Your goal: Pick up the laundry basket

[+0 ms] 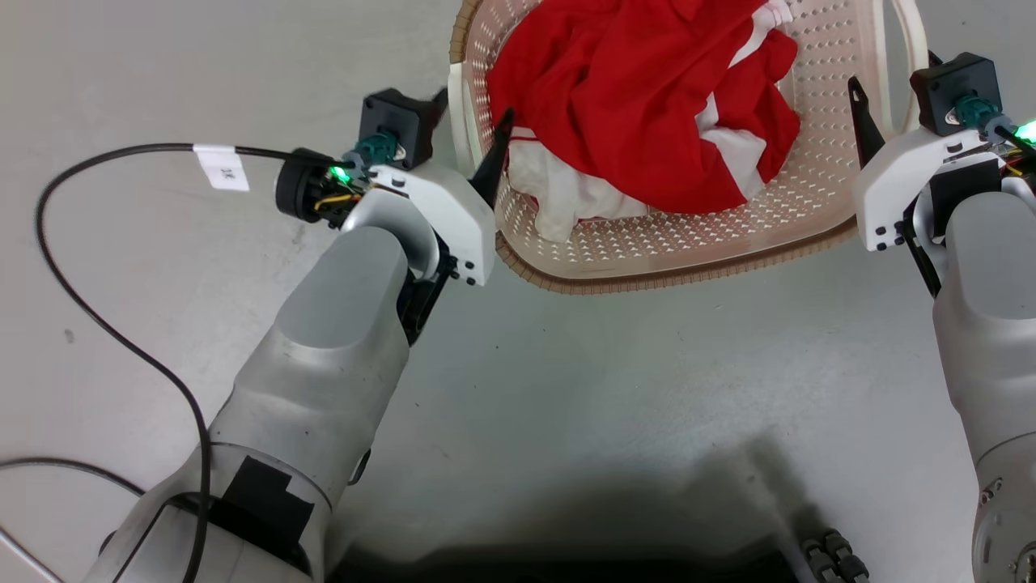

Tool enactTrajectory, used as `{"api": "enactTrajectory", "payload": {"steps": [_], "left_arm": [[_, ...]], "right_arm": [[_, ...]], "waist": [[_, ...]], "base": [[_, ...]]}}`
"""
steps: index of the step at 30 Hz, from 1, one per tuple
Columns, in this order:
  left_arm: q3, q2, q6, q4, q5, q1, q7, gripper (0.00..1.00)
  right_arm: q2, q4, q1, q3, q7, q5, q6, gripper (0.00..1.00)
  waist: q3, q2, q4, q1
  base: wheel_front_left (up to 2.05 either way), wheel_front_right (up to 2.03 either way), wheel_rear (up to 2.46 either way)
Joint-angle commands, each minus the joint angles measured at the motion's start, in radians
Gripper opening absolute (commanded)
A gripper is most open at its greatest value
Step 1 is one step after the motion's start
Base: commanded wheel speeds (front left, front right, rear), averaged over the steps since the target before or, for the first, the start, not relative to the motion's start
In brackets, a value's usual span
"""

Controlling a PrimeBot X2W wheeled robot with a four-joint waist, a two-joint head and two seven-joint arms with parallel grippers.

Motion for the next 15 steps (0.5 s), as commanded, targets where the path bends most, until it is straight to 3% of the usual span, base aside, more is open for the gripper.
{"api": "enactTrajectory", "payload": {"steps": [1,15], "left_arm": [[-0.006,-0.004,-0.003,0.004,-0.004,0.001,0.003,1.0],[-0.023,-0.003,-0.003,0.023,-0.022,-0.035,0.003,1.0]], "right_arm": [[-0.001,0.008,-0.016,-0.004,-0.002,-0.011,-0.001,1.0],[0.016,0.026,-0.042,-0.022,-0.002,-0.02,-0.001,1.0]], "waist": [[0.011,0.0001,0.001,-0.0001],[0.055,0.0001,-0.003,-0.0001]], "base": [[0.0,0.0,0.0],[0.0,0.0,0.0]]}}
